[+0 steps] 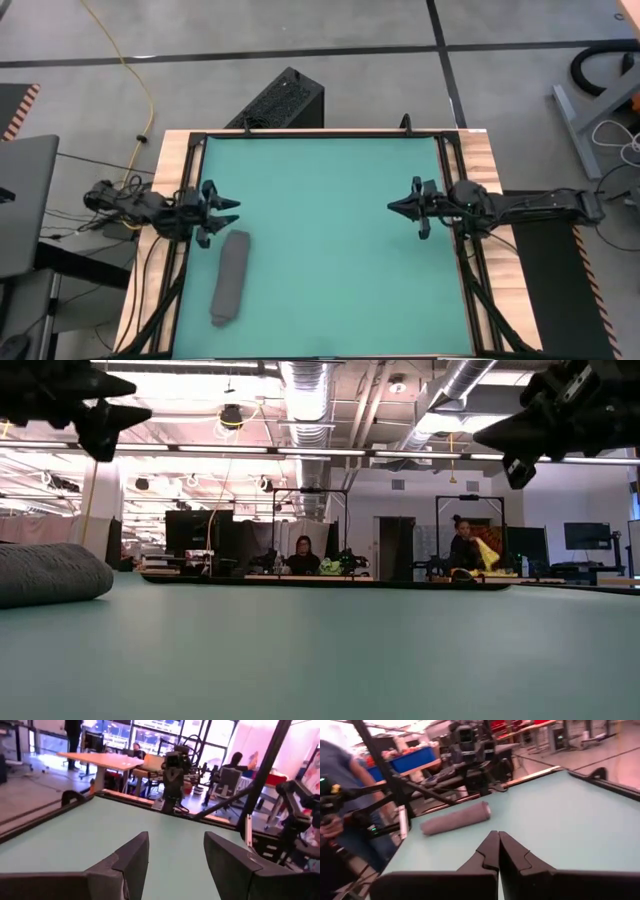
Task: Roll towel
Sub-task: Return to Home Position
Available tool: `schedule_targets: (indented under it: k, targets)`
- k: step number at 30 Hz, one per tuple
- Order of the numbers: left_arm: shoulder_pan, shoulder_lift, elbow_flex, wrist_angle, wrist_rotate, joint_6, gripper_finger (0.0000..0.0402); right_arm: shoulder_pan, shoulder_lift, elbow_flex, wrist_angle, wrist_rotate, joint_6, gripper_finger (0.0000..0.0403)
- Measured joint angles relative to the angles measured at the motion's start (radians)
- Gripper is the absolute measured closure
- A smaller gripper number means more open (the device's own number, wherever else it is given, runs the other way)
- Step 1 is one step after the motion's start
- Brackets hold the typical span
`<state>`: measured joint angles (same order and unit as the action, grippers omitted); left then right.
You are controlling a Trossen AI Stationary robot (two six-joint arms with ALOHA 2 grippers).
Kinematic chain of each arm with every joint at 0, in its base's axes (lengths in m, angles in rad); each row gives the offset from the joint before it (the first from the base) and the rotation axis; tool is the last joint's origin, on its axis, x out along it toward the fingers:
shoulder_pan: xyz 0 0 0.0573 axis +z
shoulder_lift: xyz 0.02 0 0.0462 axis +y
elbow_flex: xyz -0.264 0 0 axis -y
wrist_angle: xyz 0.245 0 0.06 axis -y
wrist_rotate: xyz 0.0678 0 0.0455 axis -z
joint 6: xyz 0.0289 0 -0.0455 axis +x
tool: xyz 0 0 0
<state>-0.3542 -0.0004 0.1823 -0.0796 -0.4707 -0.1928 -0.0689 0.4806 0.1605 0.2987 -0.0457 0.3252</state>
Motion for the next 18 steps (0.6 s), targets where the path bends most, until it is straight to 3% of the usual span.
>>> schedule_targets:
  k: [6, 14, 18]
  targets:
    - [-0.001, 0.046, -0.009, -0.005, 0.109, 0.005, 0.0221, 0.059, 0.019, -0.001, 0.040, 0.141, -0.023, 0.0382]
    - [0.000, 0.031, -0.047, 0.041, 0.230, 0.048, 0.0221, 0.139, 0.023, -0.001, 0.060, 0.174, -0.064, 0.0382]
    - [0.000, 0.030, -0.099, 0.077, 0.315, 0.014, 0.0221, 0.202, 0.035, -0.040, 0.161, 0.295, -0.075, 0.0382]
